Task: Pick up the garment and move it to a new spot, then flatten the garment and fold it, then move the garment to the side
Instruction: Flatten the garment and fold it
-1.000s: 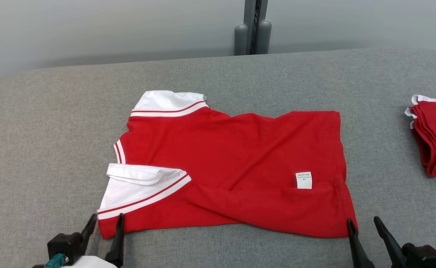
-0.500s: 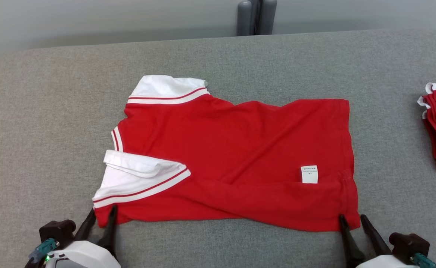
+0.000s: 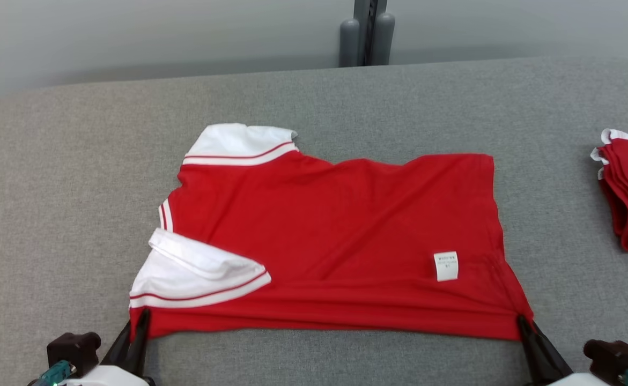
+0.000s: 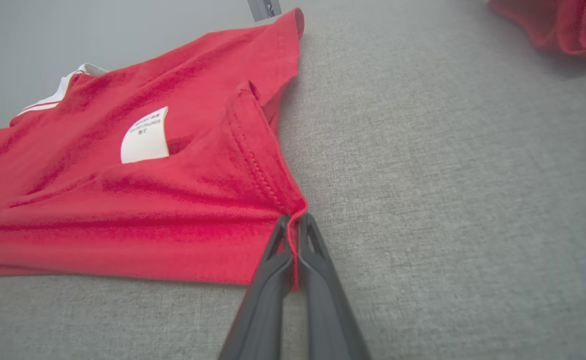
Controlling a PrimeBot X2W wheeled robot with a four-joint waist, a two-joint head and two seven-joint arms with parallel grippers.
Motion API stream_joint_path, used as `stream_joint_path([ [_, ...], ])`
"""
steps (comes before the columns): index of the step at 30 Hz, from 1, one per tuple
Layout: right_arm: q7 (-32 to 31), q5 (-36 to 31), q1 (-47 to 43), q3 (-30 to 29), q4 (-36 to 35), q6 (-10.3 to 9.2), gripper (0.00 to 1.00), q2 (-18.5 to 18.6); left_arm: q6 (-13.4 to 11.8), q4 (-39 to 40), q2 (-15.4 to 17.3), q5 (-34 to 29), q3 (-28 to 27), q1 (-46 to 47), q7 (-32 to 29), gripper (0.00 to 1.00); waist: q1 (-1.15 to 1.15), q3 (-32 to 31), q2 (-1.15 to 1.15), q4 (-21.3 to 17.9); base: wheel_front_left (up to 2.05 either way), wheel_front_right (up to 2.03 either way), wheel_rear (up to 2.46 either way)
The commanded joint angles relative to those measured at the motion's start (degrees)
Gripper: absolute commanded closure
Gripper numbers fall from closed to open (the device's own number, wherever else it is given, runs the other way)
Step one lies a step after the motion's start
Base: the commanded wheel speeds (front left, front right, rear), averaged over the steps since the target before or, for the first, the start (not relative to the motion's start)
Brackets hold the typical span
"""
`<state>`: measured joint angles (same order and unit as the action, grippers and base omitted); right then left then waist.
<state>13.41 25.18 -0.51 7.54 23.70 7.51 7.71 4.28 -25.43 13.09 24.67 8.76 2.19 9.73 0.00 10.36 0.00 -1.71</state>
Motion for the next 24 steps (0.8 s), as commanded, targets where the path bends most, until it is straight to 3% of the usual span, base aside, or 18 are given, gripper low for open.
stream_joint_path([
  [1, -0.33, 0.45, -0.71, -0.75, -0.38, -0.02, 1.0, 0.81, -0.65, 0.77, 0.93, -0.21, -0.46, -0.7, -0.26, 1.0, 0.0, -0.6, 0.0, -0.17, 0.0, 0.0, 0.0],
  [8, -4.94, 2.32, -7.29, -2.87, -6.59, -0.02, 1.0, 3.26, -3.32, 11.98, 0.93, 0.4, 0.55, -9.98, -5.3, 1.0, 0.0, -3.43, 0.0, 0.35, 0.0, 0.0, 0.0],
  [15, -8.49, 1.85, -12.02, -4.6, -10.08, -0.01, 1.0, 2.0, -5.67, 19.45, -0.13, 1.44, 1.66, -15.89, -9.73, 1.0, 0.0, -4.19, 0.0, 0.46, 0.0, 0.0, 0.0],
  [16, -8.44, 1.9, -11.94, -4.69, -9.87, -0.01, 1.0, 1.59, -5.8, 19.22, -0.23, 1.67, 2.0, -16.12, -10.57, 0.52, 0.0, -4.19, 0.0, 0.46, 0.0, 0.0, 0.0],
  [17, -8.71, 1.55, -11.86, -4.59, -9.4, -0.01, 0.57, 1.29, -5.78, 19.31, -0.46, 1.79, 2.12, -15.98, -10.33, 0.0, 0.0, -4.24, 0.0, 0.42, 0.0, 0.0, 0.0],
  [18, -8.34, 0.99, -11.36, -4.55, -9.3, -0.01, 0.0, 1.09, -5.88, 19.56, -0.65, 1.61, 2.09, -15.37, -9.9, 0.0, 0.0, -4.29, 0.0, 0.37, 0.0, 0.0, 0.0],
  [24, -4.94, -1.94, -8.96, -6.04, -11.78, 0.0, 0.0, -0.03, -6.85, 20.93, -1.4, -0.01, 1.14, -12.23, -4.24, 0.0, 0.0, -4.79, 0.0, -0.11, 0.0, 0.0, 0.0],
])
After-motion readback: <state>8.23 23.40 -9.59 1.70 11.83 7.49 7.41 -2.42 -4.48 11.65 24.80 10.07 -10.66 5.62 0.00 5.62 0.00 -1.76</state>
